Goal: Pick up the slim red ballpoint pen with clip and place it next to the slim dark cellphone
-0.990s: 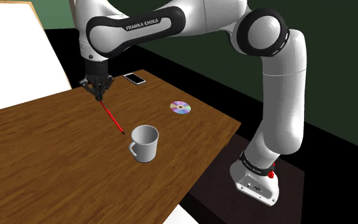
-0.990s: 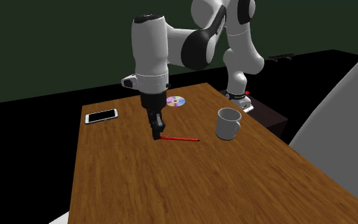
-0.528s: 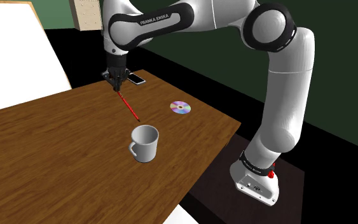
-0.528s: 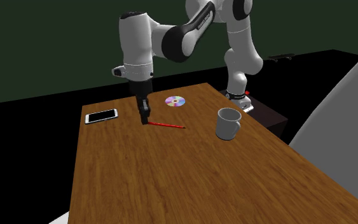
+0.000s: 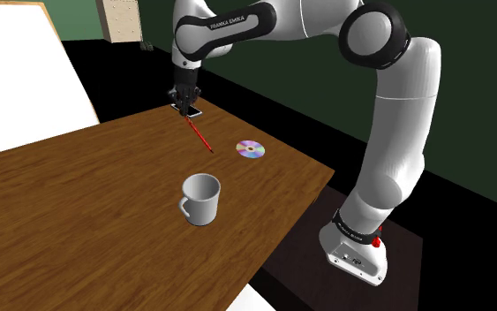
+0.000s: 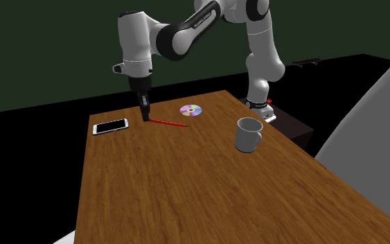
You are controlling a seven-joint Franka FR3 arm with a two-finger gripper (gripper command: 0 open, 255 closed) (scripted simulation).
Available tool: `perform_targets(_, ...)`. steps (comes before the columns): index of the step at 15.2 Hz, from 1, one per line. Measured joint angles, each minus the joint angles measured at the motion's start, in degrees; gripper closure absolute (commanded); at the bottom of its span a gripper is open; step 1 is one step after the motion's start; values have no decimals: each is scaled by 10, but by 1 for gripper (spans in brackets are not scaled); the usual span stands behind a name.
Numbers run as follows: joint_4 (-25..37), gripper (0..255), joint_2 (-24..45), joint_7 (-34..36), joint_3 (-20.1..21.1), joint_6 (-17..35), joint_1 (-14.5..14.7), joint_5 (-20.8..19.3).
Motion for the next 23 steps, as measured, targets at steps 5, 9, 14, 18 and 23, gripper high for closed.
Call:
perform_targets(5, 14, 255, 7, -54, -15, -8, -37, 7)
perform_targets(9, 3, 255, 19, -63, -19, 13, -42, 5)
perform_targets(14, -21, 255, 29, -63, -21, 48, -42, 1)
perform_targets(18, -33, 255, 41, -62, -23, 72, -41, -3)
perform_targets(23, -35, 255, 44, -61, -23, 76, -40, -4)
